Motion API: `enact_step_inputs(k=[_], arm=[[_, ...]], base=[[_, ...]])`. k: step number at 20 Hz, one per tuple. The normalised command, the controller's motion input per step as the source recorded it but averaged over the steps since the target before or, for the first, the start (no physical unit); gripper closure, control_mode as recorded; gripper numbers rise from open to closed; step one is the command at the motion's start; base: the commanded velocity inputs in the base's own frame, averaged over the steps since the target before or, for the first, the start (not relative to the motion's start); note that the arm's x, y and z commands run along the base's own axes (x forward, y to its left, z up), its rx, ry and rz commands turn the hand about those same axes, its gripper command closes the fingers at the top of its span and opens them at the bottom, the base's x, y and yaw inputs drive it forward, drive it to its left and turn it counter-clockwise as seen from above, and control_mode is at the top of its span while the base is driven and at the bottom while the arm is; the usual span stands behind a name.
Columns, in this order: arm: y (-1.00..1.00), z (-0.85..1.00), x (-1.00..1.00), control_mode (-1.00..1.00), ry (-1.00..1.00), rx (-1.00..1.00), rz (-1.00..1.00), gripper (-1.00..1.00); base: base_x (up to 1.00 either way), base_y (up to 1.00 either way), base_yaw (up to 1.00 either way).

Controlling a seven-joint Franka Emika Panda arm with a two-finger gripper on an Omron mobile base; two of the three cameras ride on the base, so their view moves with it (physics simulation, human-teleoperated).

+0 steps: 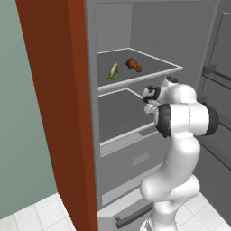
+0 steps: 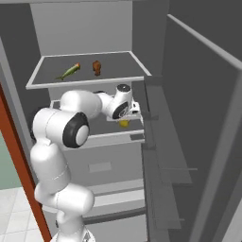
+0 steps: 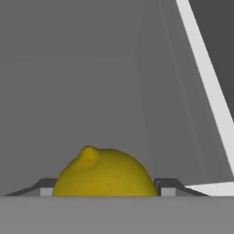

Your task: Gather the lemon and corn from the fridge and place them on a tray on the dining counter. Then gather the chicken drumstick and fish from the fridge and place them on the other tray.

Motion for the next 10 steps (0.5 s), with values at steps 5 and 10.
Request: enact_step_inputs(k=[5,10], arm=[[0.14,0.67,-0.55,-1.0,0.0,0.0,0.0,1.0],[0.0,0.32,-0.77,-1.0,-0.02,0.0,0.0,1.0]], base=[[0.0,0.0,0.0],[0.0,0.0,0.0]])
